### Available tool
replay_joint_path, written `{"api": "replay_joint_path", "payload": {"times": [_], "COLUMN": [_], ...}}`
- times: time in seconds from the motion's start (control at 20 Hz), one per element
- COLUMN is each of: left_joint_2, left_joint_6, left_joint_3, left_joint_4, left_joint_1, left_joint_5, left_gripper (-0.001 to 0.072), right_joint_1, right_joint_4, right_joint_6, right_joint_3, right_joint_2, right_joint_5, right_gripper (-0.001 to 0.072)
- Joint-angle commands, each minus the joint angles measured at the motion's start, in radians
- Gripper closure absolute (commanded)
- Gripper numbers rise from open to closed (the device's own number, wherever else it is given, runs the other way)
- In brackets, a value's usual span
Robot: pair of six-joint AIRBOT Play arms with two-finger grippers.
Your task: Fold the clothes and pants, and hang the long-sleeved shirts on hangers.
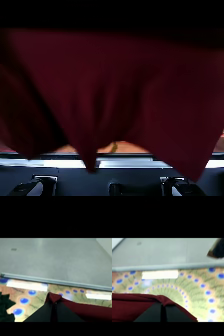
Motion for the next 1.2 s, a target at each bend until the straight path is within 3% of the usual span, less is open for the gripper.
{"api": "replay_joint_path", "payload": {"times": [0.0,0.25,0.45,0.75,0.8,0.85,0.9,0.95,1.0,1.1,1.15], "left_joint_2": [-0.155,-0.546,-0.785,-0.946,-0.946,-0.943,-0.94,-0.937,-0.931,-0.898,-0.867], "left_joint_6": [0.062,0.089,0.06,0.013,0.013,0.013,0.014,0.027,0.043,0.044,0.044], "left_joint_3": [-0.116,-0.156,-0.156,-0.156,-0.156,-0.148,-0.132,-0.111,-0.088,-0.063,-0.063], "left_joint_4": [0.034,0.034,0.034,-0.091,-0.102,-0.112,-0.134,-0.162,-0.19,-0.203,-0.203], "left_joint_1": [0.001,-0.047,-0.107,-0.137,-0.132,-0.124,-0.11,-0.091,-0.067,-0.013,0.018], "left_joint_5": [0.004,0.104,0.219,0.155,0.14,0.113,0.077,0.032,-0.022,-0.117,-0.157], "left_gripper": [0.0688,0.0688,0.0688,0.0683,0.0681,0.0651,0.0516,0.02,0.0041,0.0043,0.0044], "right_joint_1": [-0.001,-0.001,-0.001,-0.001,-0.001,-0.002,-0.002,-0.002,-0.002,-0.034,-0.069], "right_joint_4": [0.029,0.048,0.161,0.367,0.371,0.376,0.381,0.381,0.381,0.41,0.434], "right_joint_6": [0.027,0.035,0.064,0.072,0.072,0.073,0.072,0.068,0.05,0.006,-0.027], "right_joint_3": [-0.105,-0.191,-0.191,-0.191,-0.191,-0.19,-0.19,-0.189,-0.189,-0.189,-0.189], "right_joint_2": [-0.179,-0.581,-0.839,-1.021,-1.023,-1.02,-1.009,-0.995,-0.975,-0.93,-0.903], "right_joint_5": [0.011,-0.095,-0.242,-0.298,-0.291,-0.279,-0.263,-0.247,-0.231,-0.177,-0.135], "right_gripper": [0.0686,0.0685,0.0685,0.0683,0.0654,0.0564,0.0454,0.039,0.0351,0.0262,0.0178]}}
